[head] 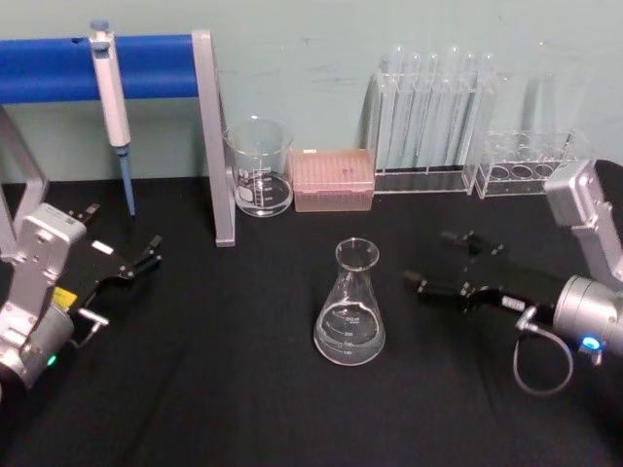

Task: Grasp the erlenmeyer flask with one hand, shake it three times, then place it back.

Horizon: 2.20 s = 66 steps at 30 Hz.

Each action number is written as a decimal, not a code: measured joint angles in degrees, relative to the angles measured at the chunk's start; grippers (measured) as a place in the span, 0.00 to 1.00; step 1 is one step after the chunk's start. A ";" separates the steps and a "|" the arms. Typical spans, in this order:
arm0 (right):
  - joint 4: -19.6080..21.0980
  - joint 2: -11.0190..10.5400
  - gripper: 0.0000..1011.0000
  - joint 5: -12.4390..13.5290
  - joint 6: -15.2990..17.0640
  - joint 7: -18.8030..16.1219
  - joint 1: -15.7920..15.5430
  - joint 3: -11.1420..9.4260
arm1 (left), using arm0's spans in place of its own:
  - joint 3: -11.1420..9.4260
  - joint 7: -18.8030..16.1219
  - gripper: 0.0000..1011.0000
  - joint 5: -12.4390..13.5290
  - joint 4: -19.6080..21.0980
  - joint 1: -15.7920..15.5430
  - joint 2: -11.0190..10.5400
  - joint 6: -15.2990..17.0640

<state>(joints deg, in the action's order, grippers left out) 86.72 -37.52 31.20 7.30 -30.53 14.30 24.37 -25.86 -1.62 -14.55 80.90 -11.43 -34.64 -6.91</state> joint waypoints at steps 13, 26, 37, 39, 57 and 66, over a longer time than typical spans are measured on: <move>-0.44 5.48 0.99 -6.78 -4.21 12.95 -0.04 -3.54 | 0.00 0.00 0.99 0.00 0.00 0.00 0.00 0.00; -3.97 12.89 0.99 -12.52 -5.24 24.99 -1.45 -5.36 | 0.00 0.00 0.99 0.00 0.00 0.01 0.00 0.00; -8.18 14.87 0.99 -14.55 -3.48 25.35 -1.58 -5.54 | 0.00 0.00 0.99 0.00 0.00 0.00 0.00 0.01; -8.63 15.11 0.99 -14.67 -3.07 25.13 -1.69 -5.80 | 0.00 0.00 0.99 0.00 0.00 0.00 0.00 0.00; -8.61 15.89 0.99 -14.78 -0.85 23.37 -2.19 -7.28 | 0.00 0.00 0.99 0.00 0.00 0.00 0.00 0.00; -8.61 15.85 0.99 -14.76 -0.94 23.48 -2.16 -7.18 | 0.00 0.00 0.99 0.00 0.00 0.00 0.00 0.00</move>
<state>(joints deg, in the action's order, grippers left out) 78.11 -21.67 16.44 6.36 -7.04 12.13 17.19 -25.86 -1.62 -14.55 80.90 -11.43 -34.65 -6.91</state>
